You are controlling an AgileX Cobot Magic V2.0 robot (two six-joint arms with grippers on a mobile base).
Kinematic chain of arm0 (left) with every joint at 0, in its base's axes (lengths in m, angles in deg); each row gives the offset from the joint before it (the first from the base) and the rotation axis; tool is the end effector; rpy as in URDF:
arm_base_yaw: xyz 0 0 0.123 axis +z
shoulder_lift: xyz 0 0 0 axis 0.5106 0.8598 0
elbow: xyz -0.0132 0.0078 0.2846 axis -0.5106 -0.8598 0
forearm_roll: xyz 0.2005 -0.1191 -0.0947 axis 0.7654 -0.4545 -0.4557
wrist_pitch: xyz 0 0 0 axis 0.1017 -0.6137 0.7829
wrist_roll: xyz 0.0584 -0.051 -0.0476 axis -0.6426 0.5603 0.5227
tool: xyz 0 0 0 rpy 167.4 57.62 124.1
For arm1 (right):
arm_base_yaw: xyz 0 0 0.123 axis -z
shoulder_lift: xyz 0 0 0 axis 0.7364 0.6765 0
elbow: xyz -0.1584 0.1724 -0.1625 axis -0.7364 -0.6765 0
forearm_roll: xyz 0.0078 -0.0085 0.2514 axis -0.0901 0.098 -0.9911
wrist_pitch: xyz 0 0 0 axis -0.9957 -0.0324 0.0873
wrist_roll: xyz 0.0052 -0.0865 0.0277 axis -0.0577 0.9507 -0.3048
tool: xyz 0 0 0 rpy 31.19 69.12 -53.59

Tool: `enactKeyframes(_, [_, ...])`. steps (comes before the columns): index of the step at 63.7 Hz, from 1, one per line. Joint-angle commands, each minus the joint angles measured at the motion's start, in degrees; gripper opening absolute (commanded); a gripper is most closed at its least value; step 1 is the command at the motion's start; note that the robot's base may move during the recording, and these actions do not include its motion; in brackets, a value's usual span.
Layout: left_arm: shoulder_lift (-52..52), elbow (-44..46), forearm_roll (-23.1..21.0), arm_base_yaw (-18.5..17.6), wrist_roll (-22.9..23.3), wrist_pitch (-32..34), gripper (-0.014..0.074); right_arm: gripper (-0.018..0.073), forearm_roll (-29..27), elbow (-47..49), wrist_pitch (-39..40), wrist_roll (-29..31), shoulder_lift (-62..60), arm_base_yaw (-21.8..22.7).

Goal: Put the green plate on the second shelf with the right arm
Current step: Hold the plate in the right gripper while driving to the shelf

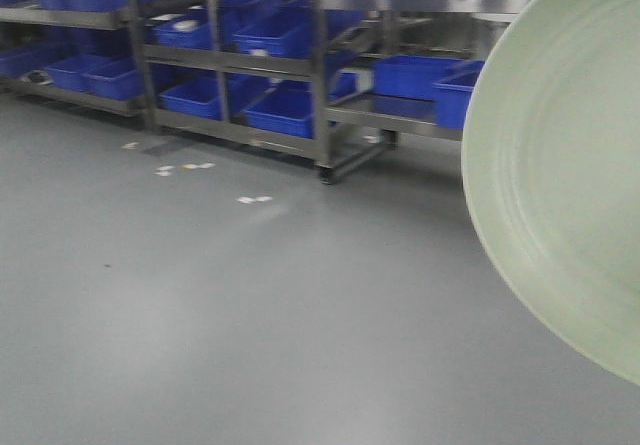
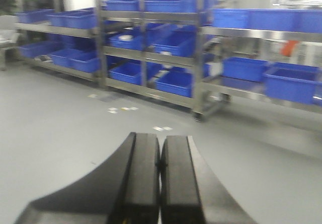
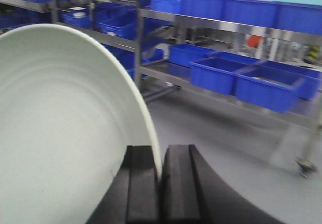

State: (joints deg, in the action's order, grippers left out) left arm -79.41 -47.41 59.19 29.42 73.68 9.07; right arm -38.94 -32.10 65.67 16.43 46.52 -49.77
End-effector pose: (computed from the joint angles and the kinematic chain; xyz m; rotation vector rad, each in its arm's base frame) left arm 0.0561 -0.0014 0.2096 -0.0027 1.5028 -0.0398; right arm 0.0605 0.0024 0.2241 -0.0574 1.5171 0.0042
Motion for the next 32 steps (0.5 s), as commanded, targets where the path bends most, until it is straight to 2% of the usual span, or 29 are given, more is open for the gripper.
enactKeyframes(1, [-1.04, -2.4, -0.32, -0.37, 0.08, 4.7, 0.013, 0.0057, 0.09, 1.99, 7.17, -0.4, 0.45, 0.35])
enactKeyframes(32, [-1.04, -2.4, -0.32, -0.37, 0.08, 4.7, 0.013, 0.0057, 0.09, 1.99, 7.17, -0.4, 0.45, 0.35])
